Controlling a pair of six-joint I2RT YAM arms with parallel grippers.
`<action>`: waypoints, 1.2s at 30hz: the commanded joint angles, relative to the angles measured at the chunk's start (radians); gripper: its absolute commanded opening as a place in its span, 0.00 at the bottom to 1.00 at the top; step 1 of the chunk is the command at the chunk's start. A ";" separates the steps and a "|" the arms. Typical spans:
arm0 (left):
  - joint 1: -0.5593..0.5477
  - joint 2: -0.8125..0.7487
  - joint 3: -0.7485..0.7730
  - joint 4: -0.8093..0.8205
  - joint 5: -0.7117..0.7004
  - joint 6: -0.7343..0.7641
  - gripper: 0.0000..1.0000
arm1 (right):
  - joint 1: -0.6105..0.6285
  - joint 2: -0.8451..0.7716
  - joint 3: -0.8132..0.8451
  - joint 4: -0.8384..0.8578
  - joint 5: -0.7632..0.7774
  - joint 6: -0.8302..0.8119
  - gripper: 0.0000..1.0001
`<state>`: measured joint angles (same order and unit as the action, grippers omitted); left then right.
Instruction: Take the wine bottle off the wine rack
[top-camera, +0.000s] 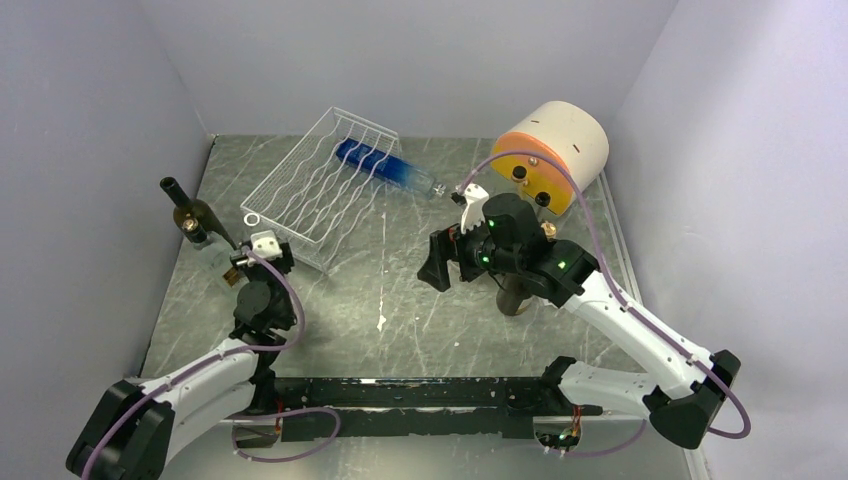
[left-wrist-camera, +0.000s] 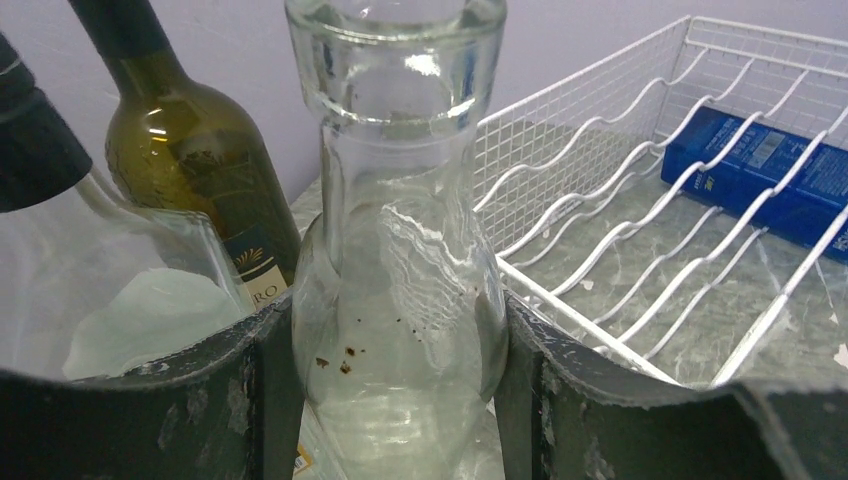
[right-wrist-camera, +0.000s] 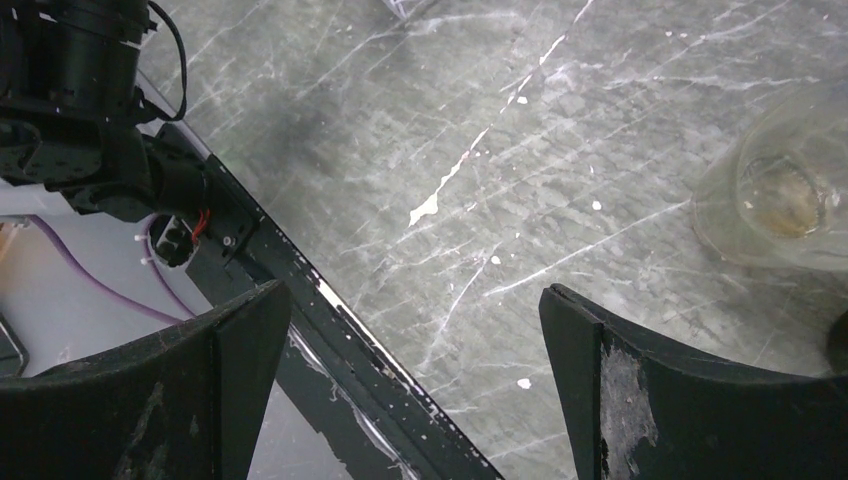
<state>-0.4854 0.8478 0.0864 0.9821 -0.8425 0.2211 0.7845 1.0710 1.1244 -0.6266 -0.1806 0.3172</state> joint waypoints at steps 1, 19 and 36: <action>0.034 -0.009 -0.027 0.166 0.035 -0.039 0.07 | -0.004 -0.027 -0.028 0.001 -0.018 0.017 1.00; 0.052 -0.027 -0.023 -0.057 0.006 -0.177 0.91 | -0.005 -0.038 -0.073 0.037 -0.042 0.032 1.00; 0.052 -0.291 0.246 -0.821 0.026 -0.523 1.00 | -0.004 0.053 -0.037 0.008 0.107 -0.073 1.00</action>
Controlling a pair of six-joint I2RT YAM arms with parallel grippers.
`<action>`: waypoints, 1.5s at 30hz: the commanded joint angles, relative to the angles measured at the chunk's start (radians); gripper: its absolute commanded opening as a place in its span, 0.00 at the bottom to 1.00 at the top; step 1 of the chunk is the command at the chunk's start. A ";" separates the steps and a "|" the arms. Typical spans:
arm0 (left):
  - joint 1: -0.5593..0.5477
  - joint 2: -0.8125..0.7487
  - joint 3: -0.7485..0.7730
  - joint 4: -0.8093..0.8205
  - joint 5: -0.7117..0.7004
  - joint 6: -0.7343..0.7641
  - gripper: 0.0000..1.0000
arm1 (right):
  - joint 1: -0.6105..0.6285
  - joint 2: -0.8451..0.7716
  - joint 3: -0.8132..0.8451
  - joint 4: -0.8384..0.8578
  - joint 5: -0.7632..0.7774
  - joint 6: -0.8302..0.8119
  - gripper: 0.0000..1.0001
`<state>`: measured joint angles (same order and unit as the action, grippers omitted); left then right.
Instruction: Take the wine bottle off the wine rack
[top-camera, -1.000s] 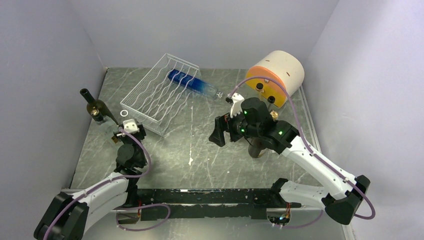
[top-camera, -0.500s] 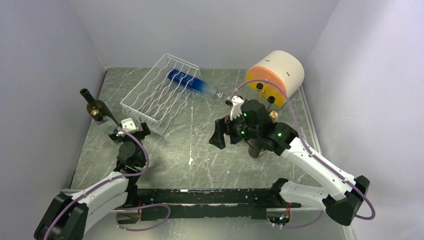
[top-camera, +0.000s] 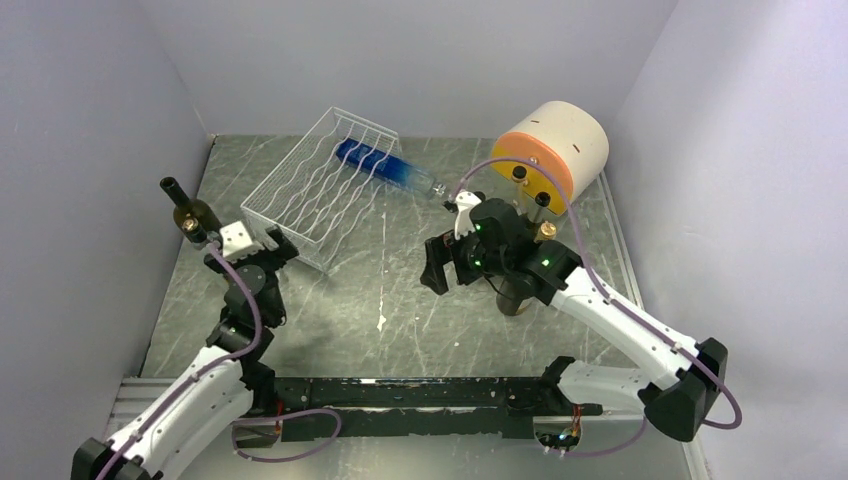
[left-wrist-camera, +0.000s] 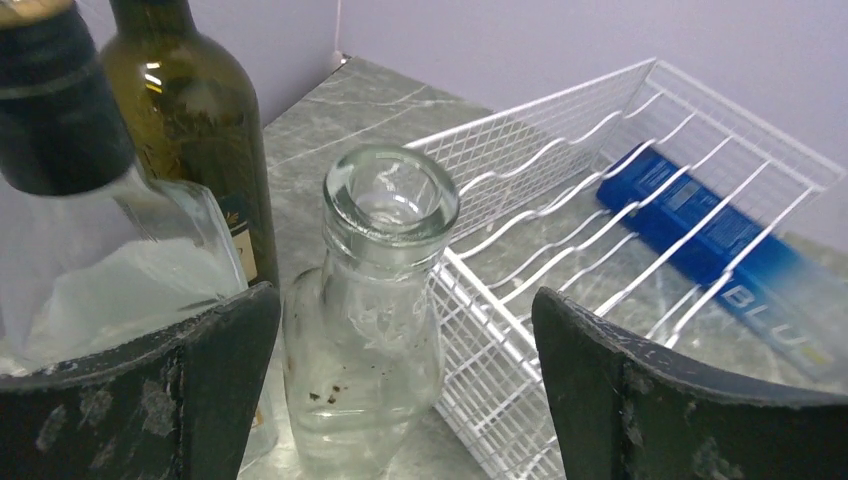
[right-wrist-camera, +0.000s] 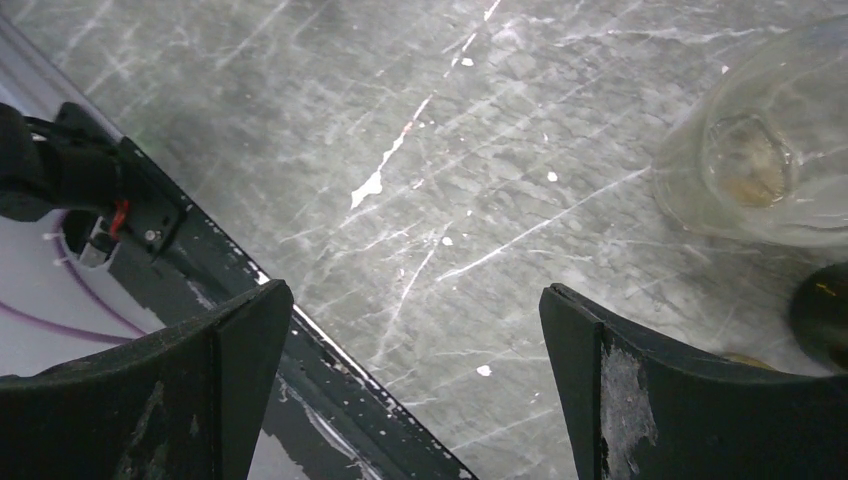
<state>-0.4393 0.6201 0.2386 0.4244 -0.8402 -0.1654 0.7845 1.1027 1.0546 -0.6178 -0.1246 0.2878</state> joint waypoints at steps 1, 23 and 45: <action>0.006 -0.081 0.113 -0.310 0.024 -0.171 1.00 | -0.004 0.030 0.036 0.005 0.049 -0.047 1.00; 0.005 -0.155 0.588 -0.589 0.470 0.023 1.00 | 0.059 0.342 0.298 -0.036 0.219 -0.135 1.00; 0.009 0.091 0.615 -0.122 0.654 0.269 0.96 | 0.051 1.101 0.944 -0.093 0.798 -0.316 1.00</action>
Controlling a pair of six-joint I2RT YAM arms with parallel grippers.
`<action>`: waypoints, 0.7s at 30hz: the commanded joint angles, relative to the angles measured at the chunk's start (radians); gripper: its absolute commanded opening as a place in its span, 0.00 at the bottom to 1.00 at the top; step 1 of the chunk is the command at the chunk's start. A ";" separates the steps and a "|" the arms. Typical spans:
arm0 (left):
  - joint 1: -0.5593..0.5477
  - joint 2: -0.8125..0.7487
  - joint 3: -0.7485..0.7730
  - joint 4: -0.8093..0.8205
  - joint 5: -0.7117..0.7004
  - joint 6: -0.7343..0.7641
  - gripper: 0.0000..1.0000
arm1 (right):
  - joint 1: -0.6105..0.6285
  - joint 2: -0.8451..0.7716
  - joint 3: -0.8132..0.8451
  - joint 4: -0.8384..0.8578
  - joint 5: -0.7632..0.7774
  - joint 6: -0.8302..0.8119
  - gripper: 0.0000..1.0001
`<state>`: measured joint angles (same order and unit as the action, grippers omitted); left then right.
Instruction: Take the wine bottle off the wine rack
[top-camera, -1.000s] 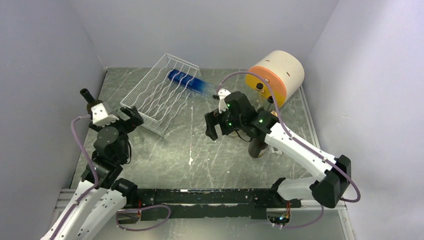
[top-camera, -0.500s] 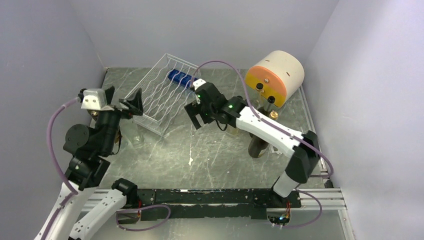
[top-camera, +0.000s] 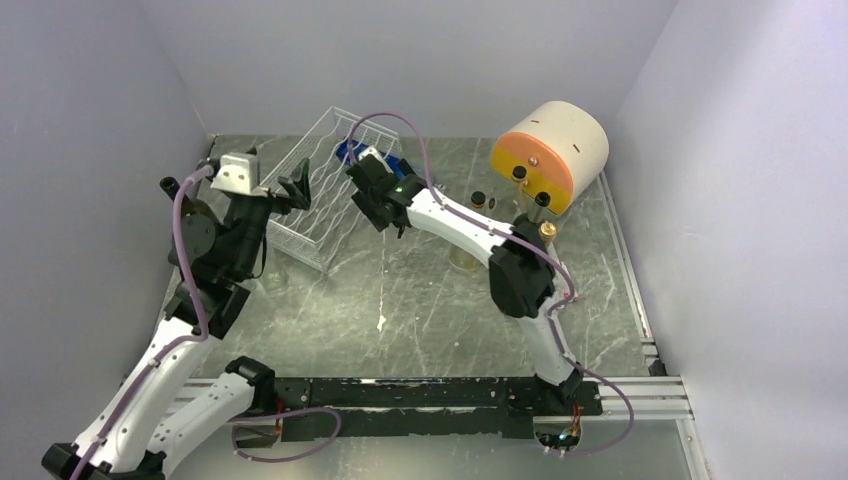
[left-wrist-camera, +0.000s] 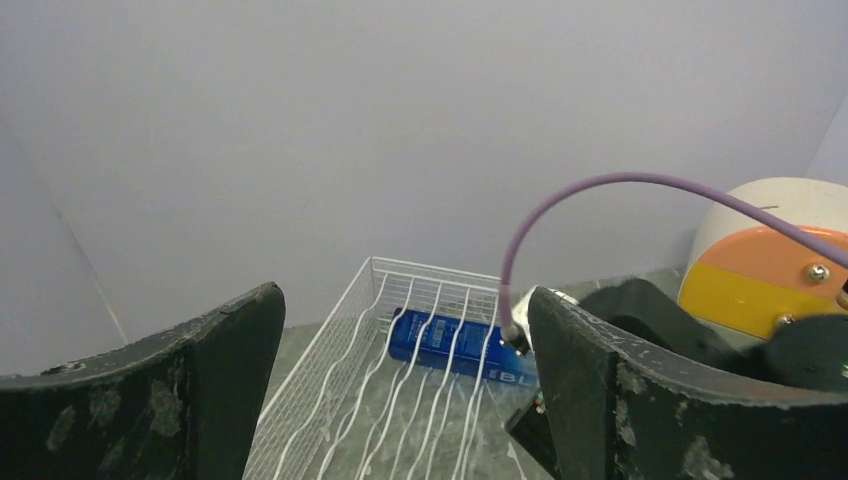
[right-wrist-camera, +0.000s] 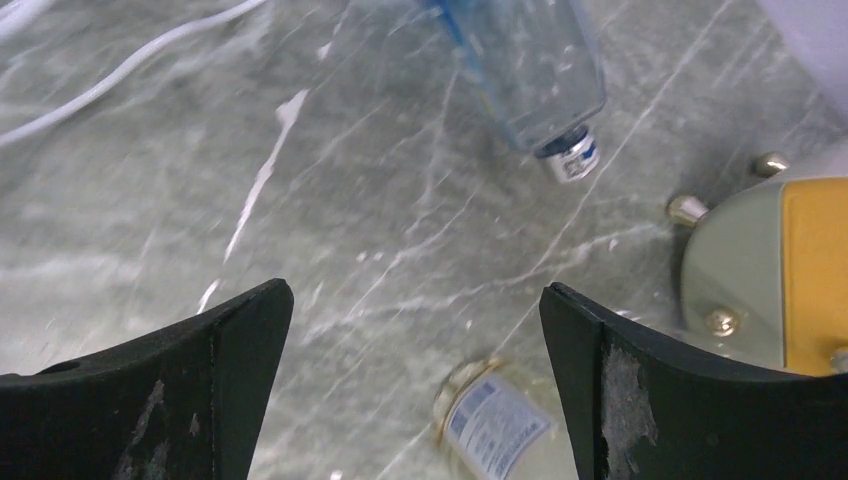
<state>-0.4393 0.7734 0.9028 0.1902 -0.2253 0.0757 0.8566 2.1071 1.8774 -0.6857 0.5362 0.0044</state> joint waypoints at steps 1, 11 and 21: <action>0.010 -0.077 -0.064 0.125 0.038 0.026 0.96 | -0.023 0.129 0.160 -0.039 0.154 -0.033 1.00; 0.010 -0.130 -0.135 0.178 0.024 0.062 0.90 | -0.074 0.277 0.268 0.072 0.233 -0.140 1.00; 0.010 -0.126 -0.166 0.213 0.009 0.088 0.89 | -0.118 0.332 0.258 0.213 0.204 -0.220 1.00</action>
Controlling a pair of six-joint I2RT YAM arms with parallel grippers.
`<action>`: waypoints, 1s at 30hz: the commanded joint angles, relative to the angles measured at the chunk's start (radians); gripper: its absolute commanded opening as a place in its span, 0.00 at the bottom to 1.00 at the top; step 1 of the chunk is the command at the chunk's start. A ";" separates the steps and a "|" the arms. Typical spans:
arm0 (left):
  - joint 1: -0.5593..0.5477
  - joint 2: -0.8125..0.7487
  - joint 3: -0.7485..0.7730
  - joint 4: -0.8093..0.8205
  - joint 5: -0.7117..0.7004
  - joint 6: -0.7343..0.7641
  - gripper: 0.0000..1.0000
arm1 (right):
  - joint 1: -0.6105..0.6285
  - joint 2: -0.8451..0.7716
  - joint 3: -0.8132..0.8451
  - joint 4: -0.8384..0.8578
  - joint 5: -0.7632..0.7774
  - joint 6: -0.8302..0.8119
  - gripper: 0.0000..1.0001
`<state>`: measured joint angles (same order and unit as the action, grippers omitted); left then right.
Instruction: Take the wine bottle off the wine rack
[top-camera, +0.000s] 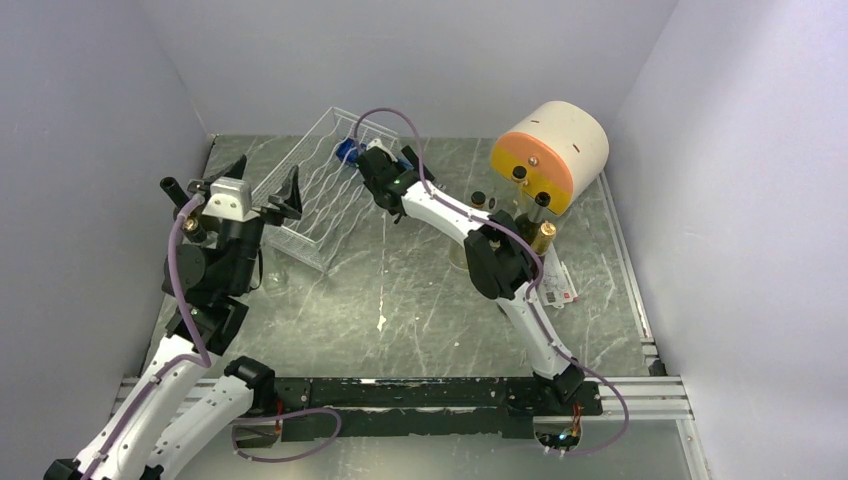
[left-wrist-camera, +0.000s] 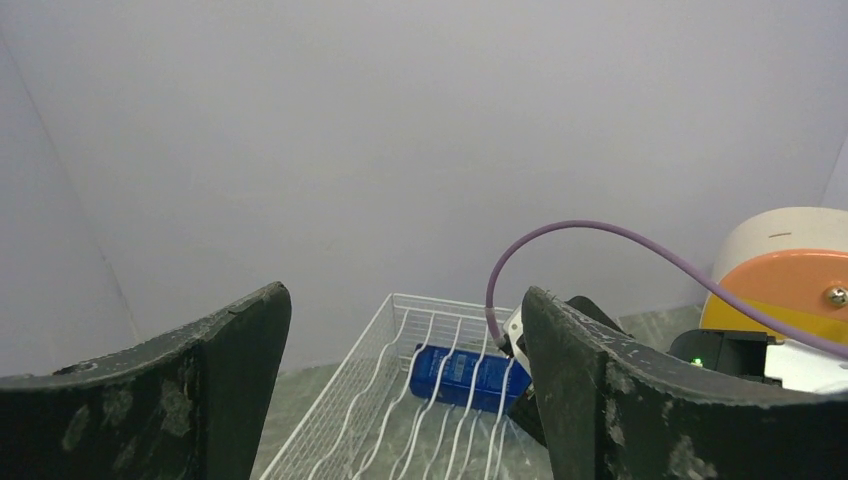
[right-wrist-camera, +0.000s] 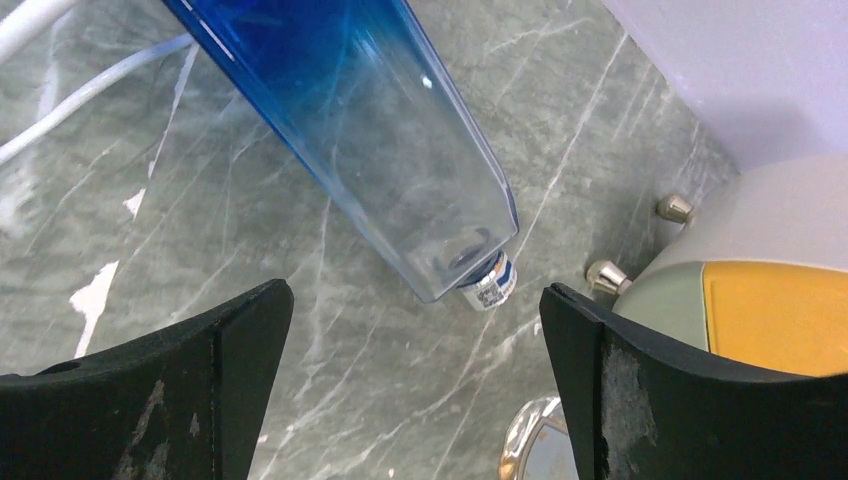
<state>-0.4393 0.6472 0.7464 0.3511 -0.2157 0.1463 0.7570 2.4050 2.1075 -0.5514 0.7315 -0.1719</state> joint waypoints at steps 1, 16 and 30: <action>0.011 0.004 -0.010 0.050 0.003 0.016 0.89 | -0.024 0.041 0.033 0.087 0.004 -0.049 1.00; 0.010 0.033 -0.009 0.043 0.047 0.009 0.87 | -0.067 0.117 0.065 0.182 -0.087 -0.153 1.00; 0.010 0.052 -0.009 0.038 0.075 0.005 0.86 | -0.092 0.156 0.115 0.218 -0.108 -0.210 1.00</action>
<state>-0.4389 0.6998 0.7372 0.3550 -0.1745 0.1505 0.6739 2.5629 2.1826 -0.3740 0.6319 -0.3637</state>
